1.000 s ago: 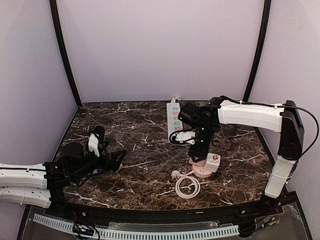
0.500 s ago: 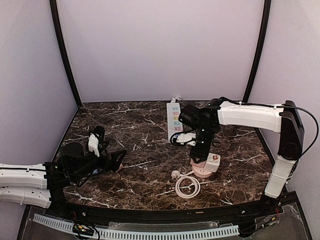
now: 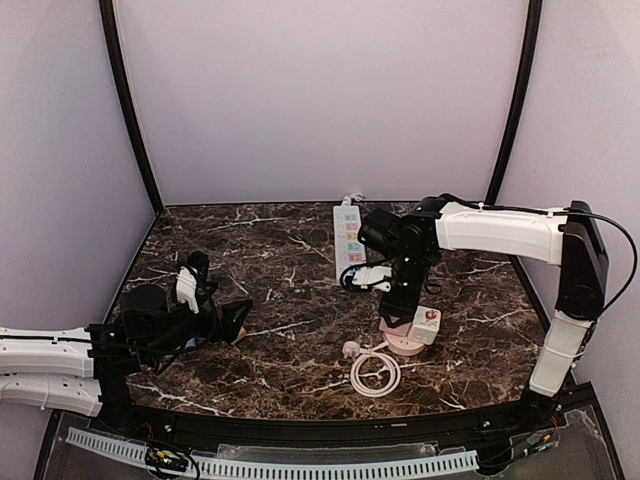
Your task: Insert the plug
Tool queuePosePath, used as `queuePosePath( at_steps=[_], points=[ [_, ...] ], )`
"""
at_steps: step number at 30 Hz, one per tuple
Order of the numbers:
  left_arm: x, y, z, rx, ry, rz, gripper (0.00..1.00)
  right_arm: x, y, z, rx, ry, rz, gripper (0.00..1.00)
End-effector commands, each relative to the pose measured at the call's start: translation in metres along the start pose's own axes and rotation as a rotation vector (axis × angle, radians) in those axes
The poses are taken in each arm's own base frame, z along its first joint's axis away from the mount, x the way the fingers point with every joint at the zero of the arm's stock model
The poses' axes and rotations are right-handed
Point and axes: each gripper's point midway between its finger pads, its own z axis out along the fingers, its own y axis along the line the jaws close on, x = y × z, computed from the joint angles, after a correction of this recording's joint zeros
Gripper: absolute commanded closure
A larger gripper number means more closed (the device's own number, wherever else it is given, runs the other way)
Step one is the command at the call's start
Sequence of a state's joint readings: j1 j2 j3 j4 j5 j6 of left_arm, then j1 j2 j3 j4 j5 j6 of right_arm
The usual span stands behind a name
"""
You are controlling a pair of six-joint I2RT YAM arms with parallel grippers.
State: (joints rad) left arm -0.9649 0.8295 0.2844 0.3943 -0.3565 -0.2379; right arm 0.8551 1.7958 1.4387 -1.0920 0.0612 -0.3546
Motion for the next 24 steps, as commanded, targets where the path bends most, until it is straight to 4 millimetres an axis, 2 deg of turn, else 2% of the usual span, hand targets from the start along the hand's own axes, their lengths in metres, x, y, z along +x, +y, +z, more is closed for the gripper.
queuePosePath(
  at_steps=[1, 7, 15, 24],
  points=[
    [0.009, 0.003, -0.002, -0.002, 0.014, 0.017, 0.01, -0.001, 0.005, -0.003, -0.034, -0.024, 0.018, 1.00],
    [0.008, 0.002, -0.003, 0.000, 0.014, 0.017, 0.01, 0.007, 0.002, 0.008, -0.016, 0.031, 0.023, 1.00],
    [0.008, 0.003, -0.003, -0.002, 0.013, 0.017, 0.01, 0.007, 0.002, 0.005, -0.022, 0.029, 0.031, 1.00],
    [0.008, 0.003, -0.004, -0.002, 0.012, 0.015, 0.00, 0.005, 0.003, 0.012, -0.043, 0.037, 0.024, 1.00]
  ],
)
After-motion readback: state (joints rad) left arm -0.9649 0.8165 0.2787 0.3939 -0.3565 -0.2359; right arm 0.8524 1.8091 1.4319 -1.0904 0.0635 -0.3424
